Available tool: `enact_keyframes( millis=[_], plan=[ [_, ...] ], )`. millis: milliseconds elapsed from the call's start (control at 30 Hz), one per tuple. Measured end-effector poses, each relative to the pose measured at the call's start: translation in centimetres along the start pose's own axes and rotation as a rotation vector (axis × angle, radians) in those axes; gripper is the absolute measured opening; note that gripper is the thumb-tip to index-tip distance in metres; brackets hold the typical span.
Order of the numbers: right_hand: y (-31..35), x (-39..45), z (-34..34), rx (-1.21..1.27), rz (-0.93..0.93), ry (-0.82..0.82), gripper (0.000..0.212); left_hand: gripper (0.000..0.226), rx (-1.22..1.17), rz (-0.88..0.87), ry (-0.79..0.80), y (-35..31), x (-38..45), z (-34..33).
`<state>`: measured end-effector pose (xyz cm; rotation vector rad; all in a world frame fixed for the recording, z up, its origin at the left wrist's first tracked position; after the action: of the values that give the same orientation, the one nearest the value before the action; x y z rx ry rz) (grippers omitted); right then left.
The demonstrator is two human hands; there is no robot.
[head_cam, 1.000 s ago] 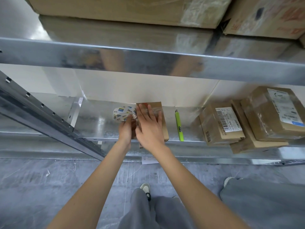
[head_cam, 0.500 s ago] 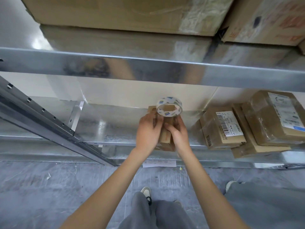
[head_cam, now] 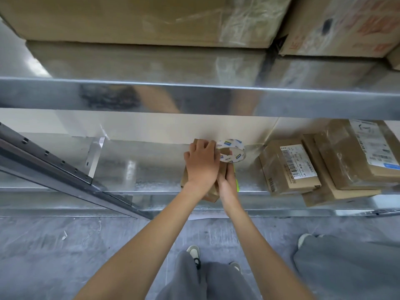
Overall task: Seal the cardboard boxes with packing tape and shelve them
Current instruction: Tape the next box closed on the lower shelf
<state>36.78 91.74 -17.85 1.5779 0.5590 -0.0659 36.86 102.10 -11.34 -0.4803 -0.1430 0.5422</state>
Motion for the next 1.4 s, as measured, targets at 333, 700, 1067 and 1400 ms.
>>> enact_keyframes(
  millis=[333, 700, 1067, 1400],
  plan=[
    [1.0, 0.0, 0.2, -0.268, 0.158, 0.028, 0.072, 0.02, 0.064, -0.011, -0.031, 4.1, 1.9, 4.3],
    [2.0, 0.5, -1.0, -1.179, 0.395, -0.04, 0.07, 0.017, -0.239, 0.1, -0.076, 5.2, 0.7, 2.7],
    [2.6, 0.2, -0.9, -1.283, 0.413, -0.063, 0.077, 0.026, -0.102, -0.006, -0.123, 7.6, 1.7, 5.8],
    [2.4, 0.2, -1.0, -1.276, 0.379, -0.043, 0.07, 0.017, -0.862, 0.578, -0.019, 10.2, 1.1, -0.2]
  ],
)
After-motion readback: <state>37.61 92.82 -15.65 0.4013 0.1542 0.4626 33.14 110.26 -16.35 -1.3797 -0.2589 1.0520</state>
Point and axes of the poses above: each hand's wrist, its own x-axis towards the middle knuckle, its own z-axis out of the back of the hand, y = z × x, the point moved 7 cm from there along x, towards the middle knuckle, and after that the axes turned 3 degrees about x, right-handed, at the moved point
